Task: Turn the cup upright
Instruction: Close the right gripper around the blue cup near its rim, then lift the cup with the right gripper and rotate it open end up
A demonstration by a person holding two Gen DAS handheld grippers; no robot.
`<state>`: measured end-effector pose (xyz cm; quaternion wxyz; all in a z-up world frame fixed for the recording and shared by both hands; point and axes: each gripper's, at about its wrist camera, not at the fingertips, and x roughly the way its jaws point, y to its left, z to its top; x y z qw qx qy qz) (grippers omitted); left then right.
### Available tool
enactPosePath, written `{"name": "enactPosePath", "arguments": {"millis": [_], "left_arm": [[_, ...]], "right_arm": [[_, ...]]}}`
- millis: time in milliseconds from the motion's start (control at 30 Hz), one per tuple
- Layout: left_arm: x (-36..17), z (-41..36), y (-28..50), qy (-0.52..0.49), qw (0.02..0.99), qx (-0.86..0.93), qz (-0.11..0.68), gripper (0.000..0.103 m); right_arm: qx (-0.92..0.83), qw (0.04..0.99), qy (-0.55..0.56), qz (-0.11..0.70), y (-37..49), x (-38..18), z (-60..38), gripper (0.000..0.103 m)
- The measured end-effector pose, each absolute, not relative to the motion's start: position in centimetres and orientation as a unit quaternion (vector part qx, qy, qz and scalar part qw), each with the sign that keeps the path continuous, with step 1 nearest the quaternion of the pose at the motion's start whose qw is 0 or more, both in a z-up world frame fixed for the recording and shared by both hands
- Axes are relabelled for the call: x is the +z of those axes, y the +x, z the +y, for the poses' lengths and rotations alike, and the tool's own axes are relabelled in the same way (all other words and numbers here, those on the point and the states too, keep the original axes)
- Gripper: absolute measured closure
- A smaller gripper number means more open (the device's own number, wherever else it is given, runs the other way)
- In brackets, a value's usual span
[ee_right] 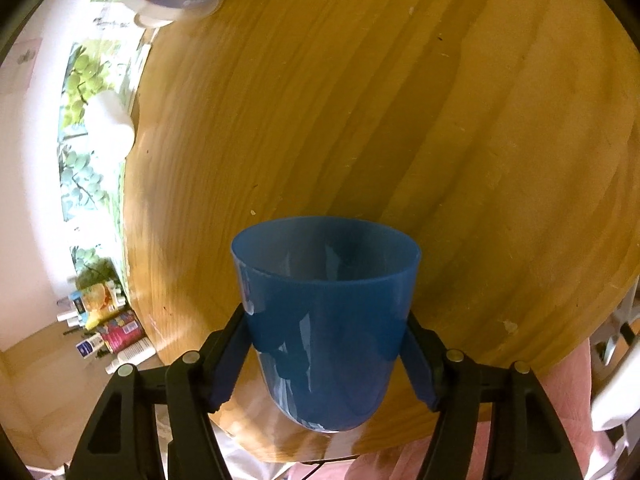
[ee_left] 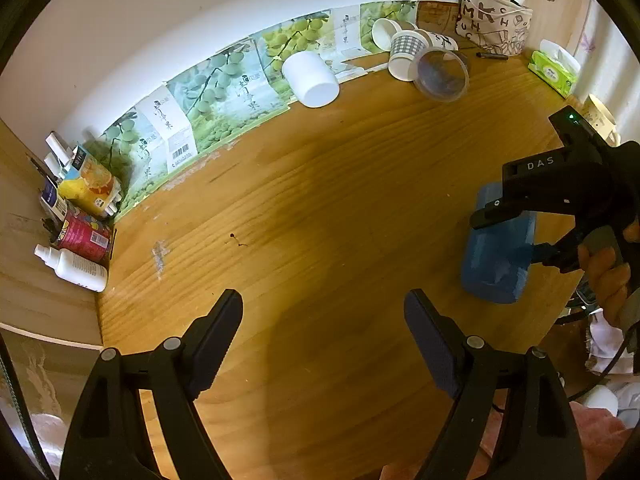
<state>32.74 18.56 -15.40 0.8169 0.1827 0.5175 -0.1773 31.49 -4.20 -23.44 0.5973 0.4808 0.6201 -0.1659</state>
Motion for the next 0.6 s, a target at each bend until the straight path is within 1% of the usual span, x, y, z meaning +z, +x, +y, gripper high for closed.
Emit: {"name": "enactPosePath", "arguments": {"millis": [367, 600], "left_arm": [[-15.0, 18.2, 32.2, 0.175, 0.819, -0.173, 0.519, 0.017], [-14.6, 17.5, 31.7, 0.166, 0.822, -0.167, 0.518, 0.017]], "right_arm": [[-0.138, 0.634, 0.449, 0.614, 31.1, -22.9, -4.3, 0.034], [-0.113, 0.674, 0.415, 0.601, 31.0, -21.3, -3.9, 0.034]]}}
